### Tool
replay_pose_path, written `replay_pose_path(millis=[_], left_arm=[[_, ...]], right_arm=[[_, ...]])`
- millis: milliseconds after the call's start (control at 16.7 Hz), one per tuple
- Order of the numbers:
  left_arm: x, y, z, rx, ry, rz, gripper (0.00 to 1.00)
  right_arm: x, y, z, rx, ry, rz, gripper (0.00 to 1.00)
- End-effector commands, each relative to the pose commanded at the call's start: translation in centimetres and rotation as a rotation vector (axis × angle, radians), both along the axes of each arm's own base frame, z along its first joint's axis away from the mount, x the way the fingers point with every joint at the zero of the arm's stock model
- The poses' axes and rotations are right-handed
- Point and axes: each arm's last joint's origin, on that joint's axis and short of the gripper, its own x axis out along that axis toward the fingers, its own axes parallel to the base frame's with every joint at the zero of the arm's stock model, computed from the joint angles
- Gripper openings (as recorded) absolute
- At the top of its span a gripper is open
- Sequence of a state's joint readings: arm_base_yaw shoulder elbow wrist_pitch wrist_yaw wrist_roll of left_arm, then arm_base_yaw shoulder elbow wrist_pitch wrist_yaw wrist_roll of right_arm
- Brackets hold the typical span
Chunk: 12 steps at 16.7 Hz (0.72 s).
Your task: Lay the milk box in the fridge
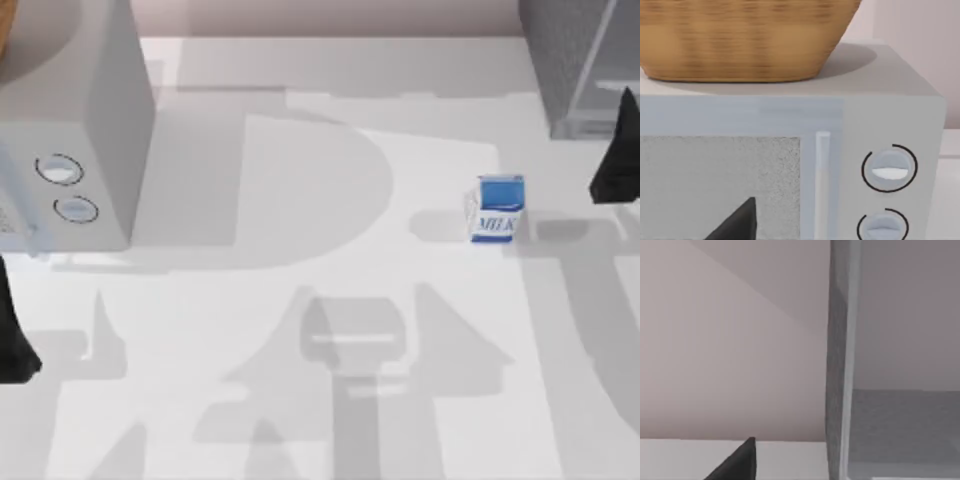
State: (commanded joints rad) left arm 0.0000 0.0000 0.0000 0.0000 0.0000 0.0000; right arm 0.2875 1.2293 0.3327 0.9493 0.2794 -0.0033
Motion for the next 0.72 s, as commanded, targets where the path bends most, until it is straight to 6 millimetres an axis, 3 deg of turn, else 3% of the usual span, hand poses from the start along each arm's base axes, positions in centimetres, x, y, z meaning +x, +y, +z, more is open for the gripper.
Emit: replay_pose_path(millis=[180, 360, 720], left_arm=[[0.0, 0.0, 0.0, 0.0, 0.0, 0.0, 1.0], [0.0, 0.0, 0.0, 0.0, 0.0, 0.0, 1.0], [0.0, 0.0, 0.0, 0.0, 0.0, 0.0, 1.0]], right_arm=[[3.2, 2.6, -3.0, 0.0, 0.013, -0.008, 1.0], [5.3, 5.2, -7.1, 0.001, 0.025, -0.015, 1.0], [5.7, 8.7, -15.8, 0.003, 0.046, -0.025, 1.0]])
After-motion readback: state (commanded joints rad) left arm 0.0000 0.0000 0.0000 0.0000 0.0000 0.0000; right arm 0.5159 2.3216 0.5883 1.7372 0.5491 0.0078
